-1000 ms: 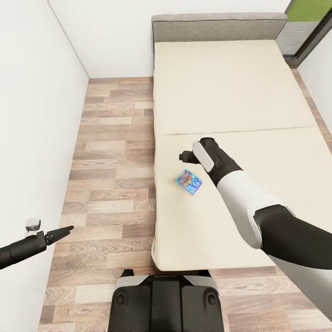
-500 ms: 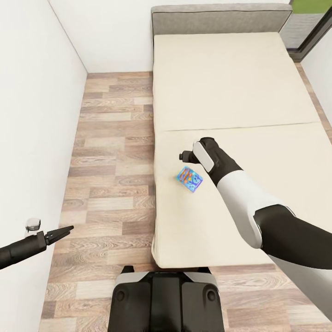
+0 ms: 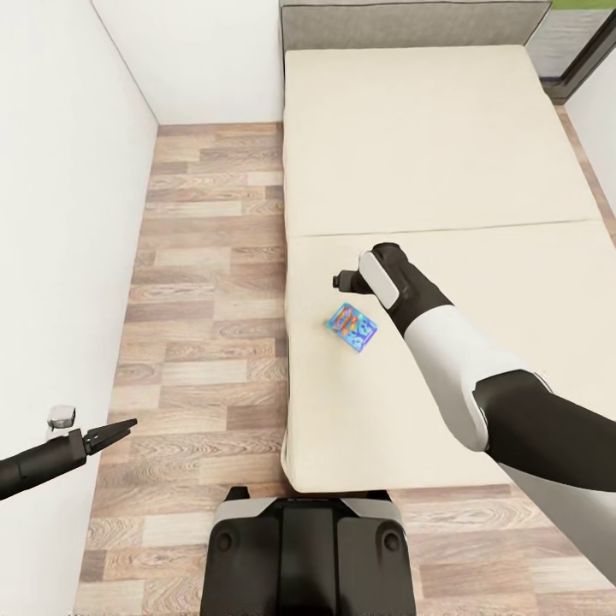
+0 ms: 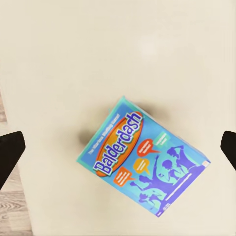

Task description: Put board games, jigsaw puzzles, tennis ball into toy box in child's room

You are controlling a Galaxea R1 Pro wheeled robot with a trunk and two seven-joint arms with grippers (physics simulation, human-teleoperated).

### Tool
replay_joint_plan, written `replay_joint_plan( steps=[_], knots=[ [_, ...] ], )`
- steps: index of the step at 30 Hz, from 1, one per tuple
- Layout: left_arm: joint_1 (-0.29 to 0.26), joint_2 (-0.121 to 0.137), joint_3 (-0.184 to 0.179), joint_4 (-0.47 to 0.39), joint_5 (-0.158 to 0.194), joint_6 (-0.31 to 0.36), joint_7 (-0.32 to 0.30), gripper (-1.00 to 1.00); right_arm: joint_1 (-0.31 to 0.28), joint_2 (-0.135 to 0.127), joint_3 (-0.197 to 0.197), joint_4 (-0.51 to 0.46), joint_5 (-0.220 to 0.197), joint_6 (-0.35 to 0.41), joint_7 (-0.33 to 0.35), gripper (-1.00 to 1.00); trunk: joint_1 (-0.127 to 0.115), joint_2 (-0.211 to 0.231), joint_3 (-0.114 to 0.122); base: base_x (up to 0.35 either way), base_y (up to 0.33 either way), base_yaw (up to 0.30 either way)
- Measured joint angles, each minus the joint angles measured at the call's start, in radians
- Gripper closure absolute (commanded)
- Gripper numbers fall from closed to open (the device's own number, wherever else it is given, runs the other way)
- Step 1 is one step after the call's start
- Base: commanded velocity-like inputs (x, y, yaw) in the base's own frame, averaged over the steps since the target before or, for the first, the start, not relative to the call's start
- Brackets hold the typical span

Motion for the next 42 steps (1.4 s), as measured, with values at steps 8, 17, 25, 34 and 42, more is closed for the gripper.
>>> replay_joint_plan(
  steps=[8,17,25,34,42],
  knots=[
    [0.000,0.000,0.000,0.000,0.000,0.000,0.001,-1.00,-0.006,0.000,0.000,0.000,0.000,0.003,-0.001,-1.00,0.000,0.000,-0.013,0.000,0.000,0.000],
    [0.000,0.000,0.000,0.000,0.000,0.000,0.001,-1.00,-0.018,0.000,0.000,0.000,-0.004,0.007,-0.001,-1.00,0.000,0.000,-0.028,0.000,0.000,0.000],
    [0.000,0.000,0.000,0.000,0.000,0.000,0.001,-1.00,-0.031,0.000,0.000,0.000,-0.005,0.014,0.000,-1.00,0.000,0.000,-0.041,0.000,0.000,0.000],
    [0.000,0.000,0.000,0.004,-0.001,0.000,0.002,-1.00,-0.042,0.000,0.000,0.000,-0.006,0.030,0.001,-1.00,0.000,0.000,-0.056,0.000,0.000,0.000],
    [0.000,0.000,0.000,0.005,0.000,0.000,0.003,-1.00,-0.046,0.000,0.000,0.000,-0.004,0.033,0.001,-1.00,0.000,0.000,-0.069,0.000,0.000,0.000]
  ],
)
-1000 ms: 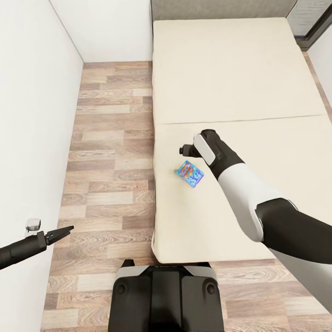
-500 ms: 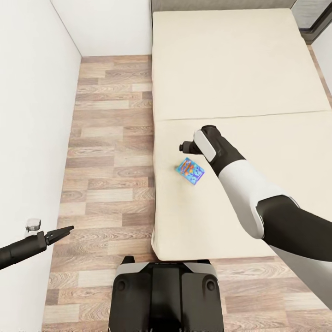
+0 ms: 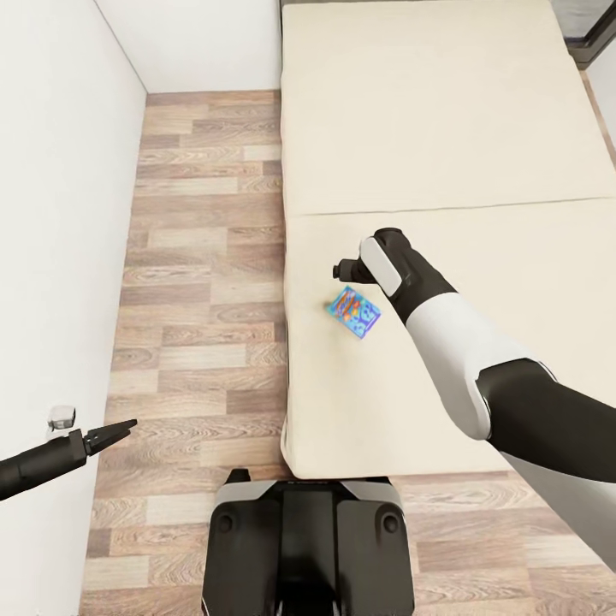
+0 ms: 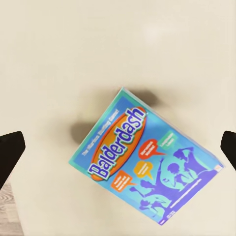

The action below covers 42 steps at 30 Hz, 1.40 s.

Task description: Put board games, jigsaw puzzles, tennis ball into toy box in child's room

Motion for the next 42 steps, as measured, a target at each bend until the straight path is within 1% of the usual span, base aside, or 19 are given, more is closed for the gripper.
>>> replay_joint_plan(
  steps=[15,24,32,42],
  knots=[
    [0.000,0.000,0.000,0.000,0.000,0.000,0.000,-1.00,-0.006,0.000,0.001,-0.001,0.005,0.004,-0.001,-1.00,0.000,0.000,-0.025,0.000,0.000,0.000],
    [0.000,0.000,0.000,0.000,0.000,0.000,0.000,-1.00,-0.032,0.000,0.000,0.000,0.006,0.006,0.000,-1.00,0.000,0.000,-0.040,0.000,0.000,0.000],
    [0.000,0.000,0.000,0.000,-0.001,0.000,0.000,-1.00,-0.057,0.000,0.000,-0.001,0.007,0.055,-0.001,-1.00,0.000,0.000,-0.053,0.000,0.000,0.000],
    [0.000,0.000,0.000,0.000,-0.001,0.000,0.000,-1.00,-0.061,0.000,0.000,-0.002,0.007,0.065,-0.001,-1.00,0.000,0.000,-0.069,0.000,0.000,0.000]
  ],
)
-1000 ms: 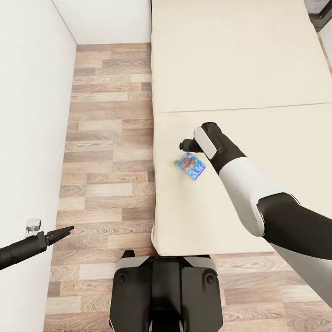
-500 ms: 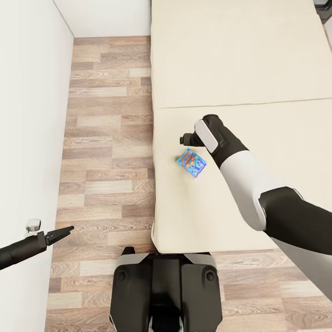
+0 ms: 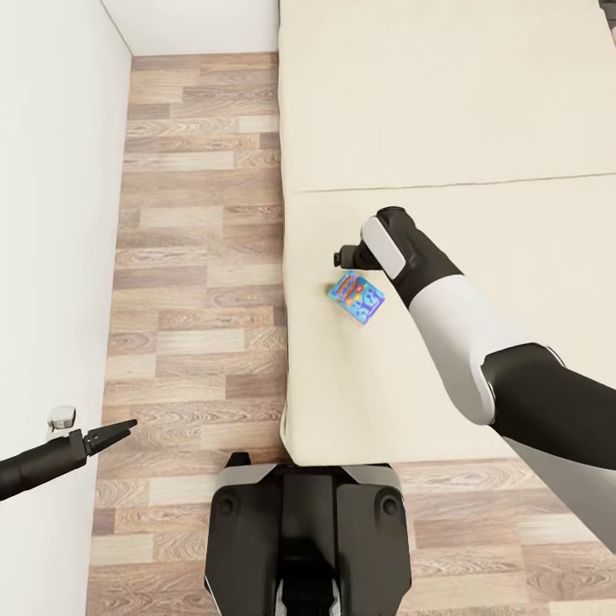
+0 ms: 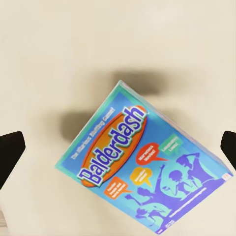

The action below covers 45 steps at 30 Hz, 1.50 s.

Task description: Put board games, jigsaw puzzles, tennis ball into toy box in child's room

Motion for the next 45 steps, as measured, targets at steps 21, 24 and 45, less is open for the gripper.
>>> replay_joint_plan(
  steps=[21,24,45],
  knots=[
    [0.000,-0.001,0.000,0.000,-0.001,0.000,0.000,-1.00,-0.016,0.000,0.000,-0.009,0.002,0.001,0.001,-1.00,0.000,0.000,-0.035,0.000,0.000,0.000],
    [0.000,0.000,0.000,0.000,-0.003,0.000,0.000,-1.00,-0.025,0.000,0.000,-0.010,0.002,0.001,0.001,-1.00,0.000,0.000,-0.040,0.000,0.000,0.000],
    [0.000,0.001,0.000,0.001,-0.004,0.000,0.000,-1.00,-0.058,0.000,-0.001,-0.009,0.000,0.003,0.001,-1.00,0.000,0.000,-0.074,0.000,0.000,0.000]
  ],
)
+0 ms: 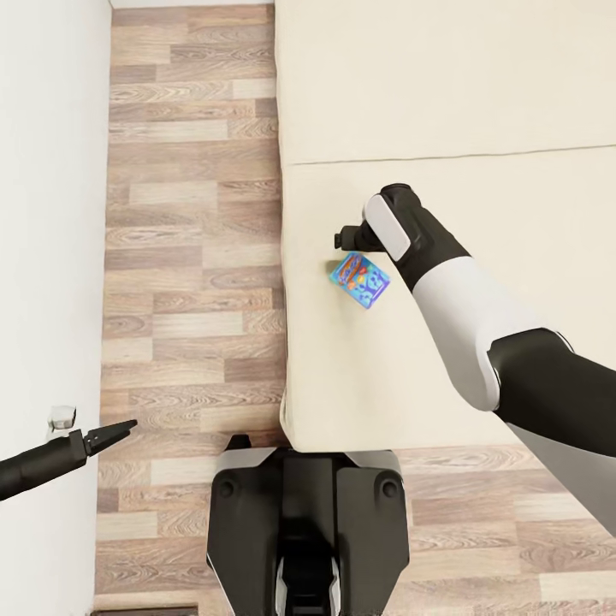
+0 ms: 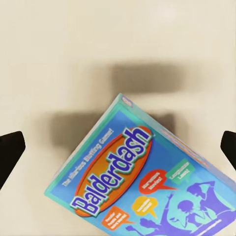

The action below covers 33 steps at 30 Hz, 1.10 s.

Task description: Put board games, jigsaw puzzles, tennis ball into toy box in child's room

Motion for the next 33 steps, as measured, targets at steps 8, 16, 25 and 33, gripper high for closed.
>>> replay_joint_plan(
  steps=[8,16,25,33],
  knots=[
    [0.000,0.000,0.000,0.000,0.000,0.000,0.001,-1.00,0.000,0.000,0.000,0.000,0.000,0.000,0.000,-1.00,0.000,0.000,-0.013,0.000,0.000,0.000],
    [0.000,0.000,0.000,0.000,0.000,0.000,0.000,-1.00,0.000,0.000,0.000,0.000,0.001,0.000,0.000,-1.00,0.000,0.000,-0.026,0.000,0.000,0.000],
    [0.000,0.000,0.000,0.001,0.000,0.000,0.000,-1.00,0.000,0.000,0.001,0.000,0.001,0.000,0.000,-1.00,0.000,0.000,-0.036,0.000,0.000,0.000],
    [0.000,0.000,0.000,0.001,0.000,0.000,0.000,-1.00,0.000,0.000,0.001,0.000,0.001,0.000,0.000,-1.00,0.000,0.000,-0.037,0.000,0.000,0.000]
  ],
)
